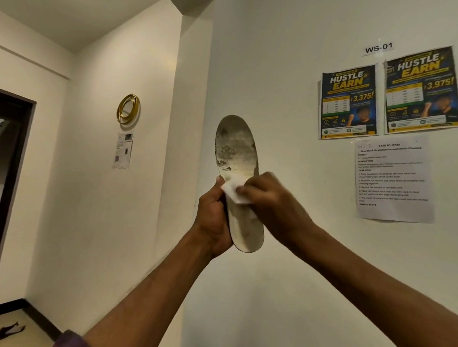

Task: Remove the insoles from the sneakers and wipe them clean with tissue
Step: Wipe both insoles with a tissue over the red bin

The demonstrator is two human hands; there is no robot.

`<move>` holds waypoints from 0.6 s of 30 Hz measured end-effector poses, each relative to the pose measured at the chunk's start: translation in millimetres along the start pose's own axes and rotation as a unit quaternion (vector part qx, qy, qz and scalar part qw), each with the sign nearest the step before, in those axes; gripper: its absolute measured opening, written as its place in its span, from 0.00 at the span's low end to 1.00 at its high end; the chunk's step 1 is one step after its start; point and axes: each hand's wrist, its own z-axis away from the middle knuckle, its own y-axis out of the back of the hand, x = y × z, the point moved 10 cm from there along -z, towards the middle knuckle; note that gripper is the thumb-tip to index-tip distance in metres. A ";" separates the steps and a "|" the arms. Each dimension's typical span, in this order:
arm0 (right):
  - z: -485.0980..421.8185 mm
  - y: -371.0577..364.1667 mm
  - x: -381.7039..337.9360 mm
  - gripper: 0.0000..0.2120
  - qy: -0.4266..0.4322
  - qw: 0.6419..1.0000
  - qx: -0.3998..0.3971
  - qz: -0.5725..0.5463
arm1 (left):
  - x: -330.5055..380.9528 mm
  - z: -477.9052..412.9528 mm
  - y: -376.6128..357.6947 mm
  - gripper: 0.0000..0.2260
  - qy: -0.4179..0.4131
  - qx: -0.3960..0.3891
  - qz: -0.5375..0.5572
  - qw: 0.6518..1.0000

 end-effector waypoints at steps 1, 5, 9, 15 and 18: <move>0.2 7.7 14.0 0.13 -0.049 0.998 0.033 -0.009 | 0.3 -1.4 -0.1 0.25 0.000 0.003 -0.008 1.000; 3.6 -3.7 -14.4 0.08 0.025 1.000 0.013 0.007 | 0.6 -5.9 -1.9 0.26 0.000 0.007 -0.006 1.000; 4.1 12.7 13.2 0.09 -0.066 0.995 0.068 -0.027 | 5.2 -6.8 -4.9 0.26 -0.003 0.004 -0.014 1.000; 13.9 6.3 -7.9 0.10 -0.016 0.998 0.025 -0.046 | 12.9 -11.4 -10.1 0.31 0.001 0.002 -0.017 1.000; 22.8 13.0 -8.2 0.10 -0.038 0.997 0.038 -0.057 | 13.4 -12.5 -13.2 0.30 -0.001 -0.003 -0.023 1.000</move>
